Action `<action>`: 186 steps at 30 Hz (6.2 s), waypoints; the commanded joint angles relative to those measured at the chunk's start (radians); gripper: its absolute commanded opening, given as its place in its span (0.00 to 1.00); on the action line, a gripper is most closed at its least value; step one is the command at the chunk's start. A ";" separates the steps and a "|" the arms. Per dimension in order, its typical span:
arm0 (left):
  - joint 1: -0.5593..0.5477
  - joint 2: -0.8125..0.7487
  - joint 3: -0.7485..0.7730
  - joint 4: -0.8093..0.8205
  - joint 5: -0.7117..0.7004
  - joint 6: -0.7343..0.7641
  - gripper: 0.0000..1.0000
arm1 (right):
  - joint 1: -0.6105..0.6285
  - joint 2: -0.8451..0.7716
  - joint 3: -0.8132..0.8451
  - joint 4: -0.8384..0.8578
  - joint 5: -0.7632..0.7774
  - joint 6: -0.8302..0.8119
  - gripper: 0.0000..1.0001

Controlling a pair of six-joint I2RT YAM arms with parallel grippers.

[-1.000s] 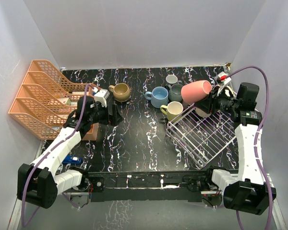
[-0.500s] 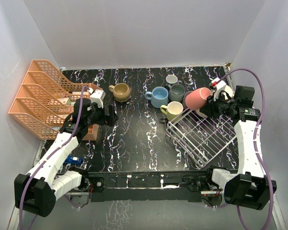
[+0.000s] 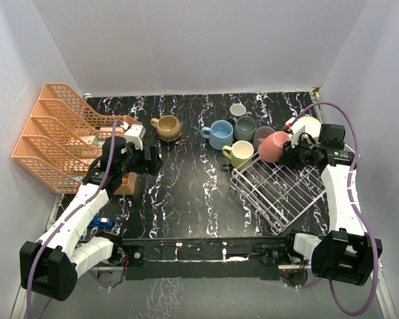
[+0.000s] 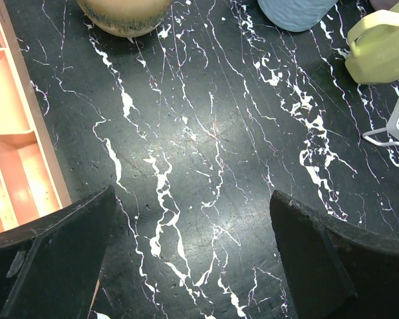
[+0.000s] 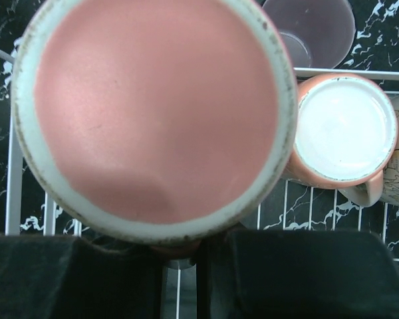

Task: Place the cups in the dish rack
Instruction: Turn the cup upside down in the dish rack, then adjust the cup in the dish rack.

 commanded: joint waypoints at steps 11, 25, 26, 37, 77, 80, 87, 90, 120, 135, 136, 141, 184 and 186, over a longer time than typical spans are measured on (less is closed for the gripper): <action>0.004 -0.024 -0.005 -0.009 -0.013 0.012 0.97 | -0.007 0.043 -0.033 0.114 -0.003 -0.155 0.08; 0.004 -0.024 -0.007 -0.009 -0.014 0.013 0.97 | -0.007 0.126 -0.060 0.137 0.021 -0.221 0.09; 0.004 -0.024 -0.007 -0.009 -0.014 0.012 0.97 | -0.007 0.131 -0.064 0.138 0.023 -0.223 0.09; 0.004 -0.025 -0.008 -0.009 -0.014 0.013 0.97 | -0.007 0.185 -0.086 0.182 0.066 -0.240 0.10; 0.004 -0.020 -0.006 -0.009 -0.014 0.014 0.97 | 0.050 0.337 -0.013 0.299 0.178 -0.112 0.35; 0.004 -0.019 -0.006 -0.009 -0.014 0.014 0.97 | 0.050 0.327 -0.011 0.304 0.199 -0.103 0.40; 0.004 -0.020 -0.006 -0.011 -0.016 0.014 0.97 | 0.050 0.276 -0.011 0.297 0.239 -0.095 0.48; 0.004 -0.021 -0.007 -0.011 -0.016 0.014 0.97 | 0.050 0.249 -0.010 0.279 0.241 -0.108 0.51; 0.003 -0.029 -0.010 -0.008 -0.022 0.014 0.97 | 0.062 -0.010 0.088 -0.141 -0.306 -0.263 0.55; 0.004 -0.021 -0.011 -0.008 -0.025 0.014 0.97 | 0.172 0.122 -0.036 0.137 0.010 -0.082 0.18; 0.003 -0.021 -0.010 -0.009 -0.025 0.013 0.97 | 0.174 0.121 -0.043 0.167 0.030 -0.060 0.18; 0.003 -0.021 -0.010 -0.009 -0.024 0.016 0.97 | 0.177 0.123 -0.048 0.269 0.138 0.031 0.19; 0.004 -0.044 -0.010 -0.008 -0.027 0.016 0.97 | 0.103 0.011 -0.146 0.132 0.258 -0.124 0.14; 0.004 -0.045 -0.011 -0.008 -0.025 0.015 0.97 | 0.085 0.027 -0.140 0.147 0.267 -0.112 0.14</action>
